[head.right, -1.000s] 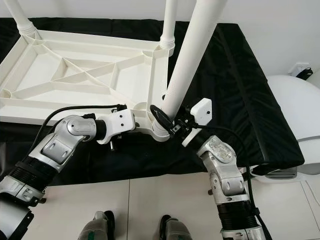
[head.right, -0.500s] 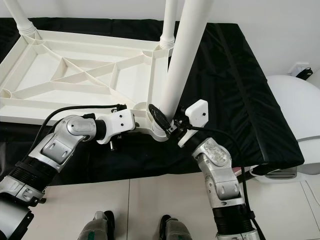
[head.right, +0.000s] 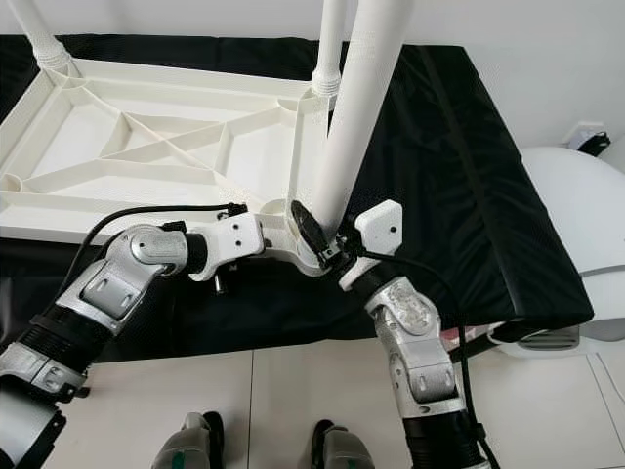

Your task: Building children table

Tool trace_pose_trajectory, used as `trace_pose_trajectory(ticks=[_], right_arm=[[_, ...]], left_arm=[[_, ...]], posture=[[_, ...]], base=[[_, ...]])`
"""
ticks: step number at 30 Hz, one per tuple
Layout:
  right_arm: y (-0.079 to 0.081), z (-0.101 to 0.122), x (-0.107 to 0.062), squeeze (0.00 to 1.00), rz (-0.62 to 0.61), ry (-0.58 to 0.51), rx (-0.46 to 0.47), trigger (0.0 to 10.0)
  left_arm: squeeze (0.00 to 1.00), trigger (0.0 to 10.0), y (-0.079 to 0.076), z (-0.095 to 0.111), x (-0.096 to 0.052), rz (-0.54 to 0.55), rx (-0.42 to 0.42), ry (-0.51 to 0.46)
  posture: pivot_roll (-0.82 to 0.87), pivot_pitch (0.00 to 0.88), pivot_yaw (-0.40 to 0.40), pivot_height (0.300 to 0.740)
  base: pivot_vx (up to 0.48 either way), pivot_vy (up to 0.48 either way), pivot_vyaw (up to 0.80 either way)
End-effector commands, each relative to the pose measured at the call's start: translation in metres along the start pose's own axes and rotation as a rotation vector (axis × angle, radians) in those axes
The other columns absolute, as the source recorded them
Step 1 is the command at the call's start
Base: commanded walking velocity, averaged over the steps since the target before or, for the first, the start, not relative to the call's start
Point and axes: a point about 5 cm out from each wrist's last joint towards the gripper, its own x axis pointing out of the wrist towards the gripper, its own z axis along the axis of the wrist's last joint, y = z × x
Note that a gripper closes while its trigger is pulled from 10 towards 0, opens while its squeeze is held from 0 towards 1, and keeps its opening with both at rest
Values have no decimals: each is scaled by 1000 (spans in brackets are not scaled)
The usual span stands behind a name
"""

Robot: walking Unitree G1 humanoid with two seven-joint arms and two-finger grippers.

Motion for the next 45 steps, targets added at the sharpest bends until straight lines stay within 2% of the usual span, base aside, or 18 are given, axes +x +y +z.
trace_pose_trajectory(ticks=[1, 12, 15, 29, 30, 45], right_arm=[[3, -16, -7, 0, -25, 89, 19, 10000], [10, -16, -7, 0, -68, 84, 17, 10000], [12, -15, -8, 0, -116, 84, 14, 10000], [9, -14, -11, 0, -238, 93, -20, 10000], [8, -14, -11, 0, -287, 99, -35, 10000], [6, -16, -15, 0, -385, 121, -36, 10000]], left_arm=[[0, 10000, -2, -14, -1, 7, -17, 71], [0, 10000, -1, -14, -1, 9, -16, 72], [0, 10000, -1, -14, -1, 6, -15, 71], [0, 10000, 0, -13, -1, 6, -13, 70], [0, 10000, 0, -14, -2, 5, -13, 72], [0, 10000, 0, -14, -3, 4, -11, 72]], posture=[[92, 226, -32, 740], [93, 228, -32, 740], [92, 231, -31, 740], [92, 232, -29, 740], [96, 235, -27, 740], [96, 232, -27, 740]], base=[[0, 0, 0], [0, 0, 0], [0, 0, 0], [0, 0, 0], [0, 0, 0], [0, 0, 0]])
